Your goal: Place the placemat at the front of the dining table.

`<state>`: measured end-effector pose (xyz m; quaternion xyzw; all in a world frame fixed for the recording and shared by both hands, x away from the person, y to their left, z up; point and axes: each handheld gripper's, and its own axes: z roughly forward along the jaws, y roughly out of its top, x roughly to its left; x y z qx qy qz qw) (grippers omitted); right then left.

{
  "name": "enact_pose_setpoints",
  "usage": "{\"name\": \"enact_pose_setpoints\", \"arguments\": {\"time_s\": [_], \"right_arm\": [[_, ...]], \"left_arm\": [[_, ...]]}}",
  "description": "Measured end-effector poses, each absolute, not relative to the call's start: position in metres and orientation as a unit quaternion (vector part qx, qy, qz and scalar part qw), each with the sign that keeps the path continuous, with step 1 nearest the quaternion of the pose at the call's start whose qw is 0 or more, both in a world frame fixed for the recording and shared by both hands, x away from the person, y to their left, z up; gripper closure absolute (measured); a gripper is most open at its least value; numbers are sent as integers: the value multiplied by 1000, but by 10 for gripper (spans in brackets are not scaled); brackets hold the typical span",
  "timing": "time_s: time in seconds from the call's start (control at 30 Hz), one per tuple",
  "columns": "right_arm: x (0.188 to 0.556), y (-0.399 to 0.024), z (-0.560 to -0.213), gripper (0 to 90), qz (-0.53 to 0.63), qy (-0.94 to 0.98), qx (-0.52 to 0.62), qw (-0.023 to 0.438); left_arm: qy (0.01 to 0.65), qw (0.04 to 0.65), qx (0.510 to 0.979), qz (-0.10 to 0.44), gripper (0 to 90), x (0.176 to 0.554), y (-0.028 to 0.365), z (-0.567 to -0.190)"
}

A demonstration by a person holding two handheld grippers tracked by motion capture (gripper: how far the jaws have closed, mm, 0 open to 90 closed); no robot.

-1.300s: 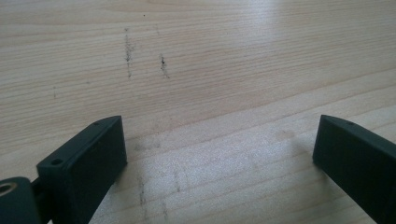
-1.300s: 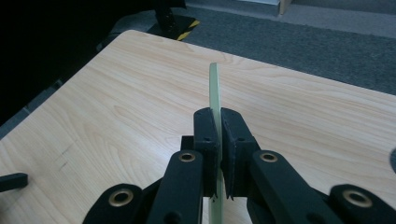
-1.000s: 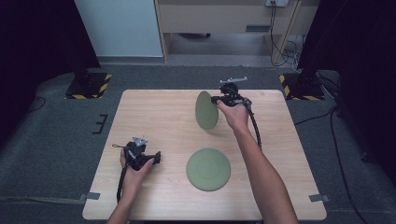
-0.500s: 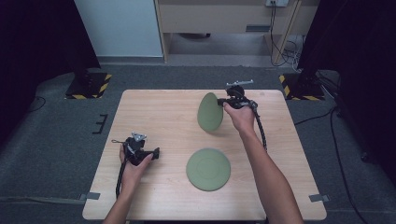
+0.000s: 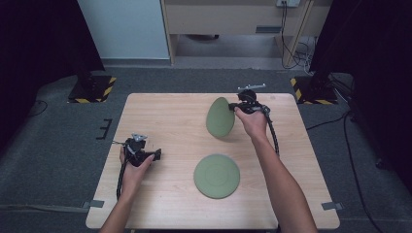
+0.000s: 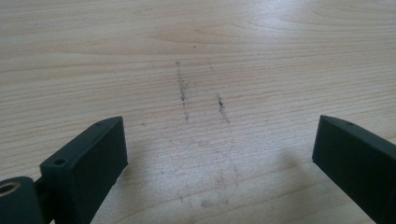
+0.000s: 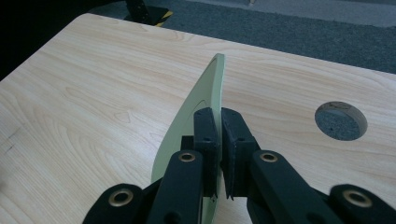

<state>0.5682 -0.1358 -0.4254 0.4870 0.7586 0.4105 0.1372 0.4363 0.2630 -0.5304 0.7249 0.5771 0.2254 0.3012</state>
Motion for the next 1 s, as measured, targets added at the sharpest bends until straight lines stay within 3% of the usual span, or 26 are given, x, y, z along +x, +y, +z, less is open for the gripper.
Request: {"name": "enact_pose_setpoints", "arguments": {"time_s": [1.0], "right_arm": [[572,-158,-447,860,381,758,508,148]], "left_arm": [[572,294,729,235,0,440,262,-537]]}}
